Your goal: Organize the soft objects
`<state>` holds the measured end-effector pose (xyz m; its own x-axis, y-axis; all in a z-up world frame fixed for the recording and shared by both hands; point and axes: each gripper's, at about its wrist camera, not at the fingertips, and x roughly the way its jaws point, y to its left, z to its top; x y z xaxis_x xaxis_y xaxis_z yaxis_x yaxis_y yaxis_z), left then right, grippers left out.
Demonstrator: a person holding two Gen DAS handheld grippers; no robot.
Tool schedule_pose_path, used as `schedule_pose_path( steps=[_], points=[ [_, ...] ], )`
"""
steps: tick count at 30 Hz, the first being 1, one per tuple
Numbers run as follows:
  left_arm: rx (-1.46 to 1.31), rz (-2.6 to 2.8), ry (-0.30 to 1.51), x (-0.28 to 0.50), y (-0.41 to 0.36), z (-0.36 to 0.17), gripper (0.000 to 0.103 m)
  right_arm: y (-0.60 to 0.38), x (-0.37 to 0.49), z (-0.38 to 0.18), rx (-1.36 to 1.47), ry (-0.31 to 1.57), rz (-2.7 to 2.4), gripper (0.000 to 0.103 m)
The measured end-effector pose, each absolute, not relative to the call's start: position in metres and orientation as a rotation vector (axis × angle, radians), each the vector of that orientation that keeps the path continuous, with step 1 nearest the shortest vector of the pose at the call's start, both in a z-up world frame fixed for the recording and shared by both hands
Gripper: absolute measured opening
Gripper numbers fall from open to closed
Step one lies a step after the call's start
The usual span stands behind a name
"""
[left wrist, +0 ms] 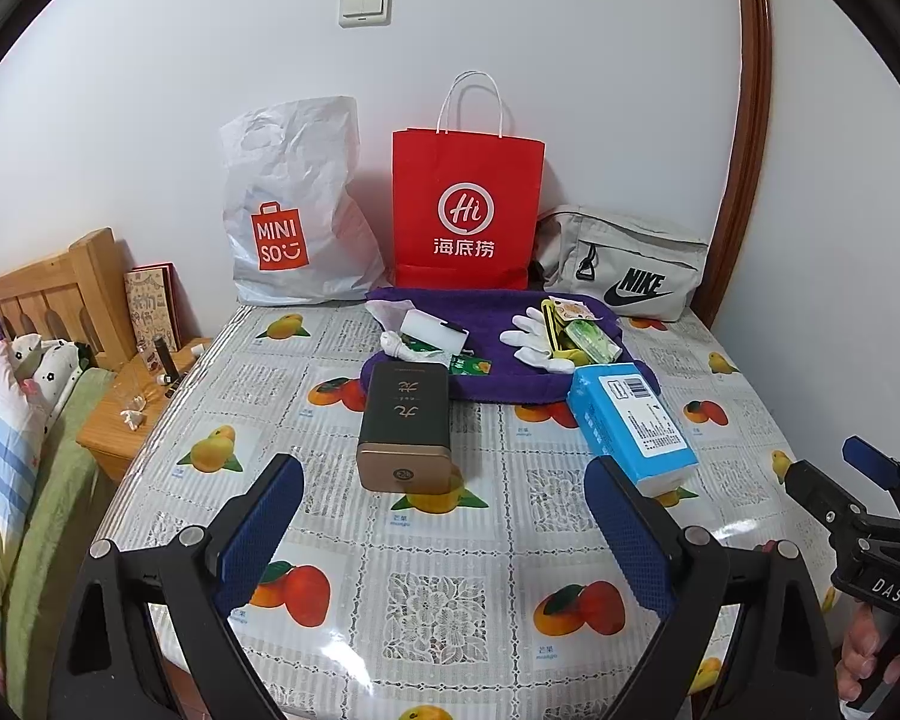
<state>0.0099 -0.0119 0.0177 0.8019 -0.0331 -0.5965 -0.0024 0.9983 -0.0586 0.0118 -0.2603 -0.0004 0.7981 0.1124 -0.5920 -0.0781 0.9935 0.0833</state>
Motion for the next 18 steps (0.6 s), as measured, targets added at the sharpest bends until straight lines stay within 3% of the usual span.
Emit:
schedule_pose_path(
  steps=[18],
  points=[
    [-0.058,-0.017,0.640,0.0088,-0.0110,0.0210,0.095,-0.2598,0.0103,0.0011,0.055,0.628,0.101,0.102]
  ],
)
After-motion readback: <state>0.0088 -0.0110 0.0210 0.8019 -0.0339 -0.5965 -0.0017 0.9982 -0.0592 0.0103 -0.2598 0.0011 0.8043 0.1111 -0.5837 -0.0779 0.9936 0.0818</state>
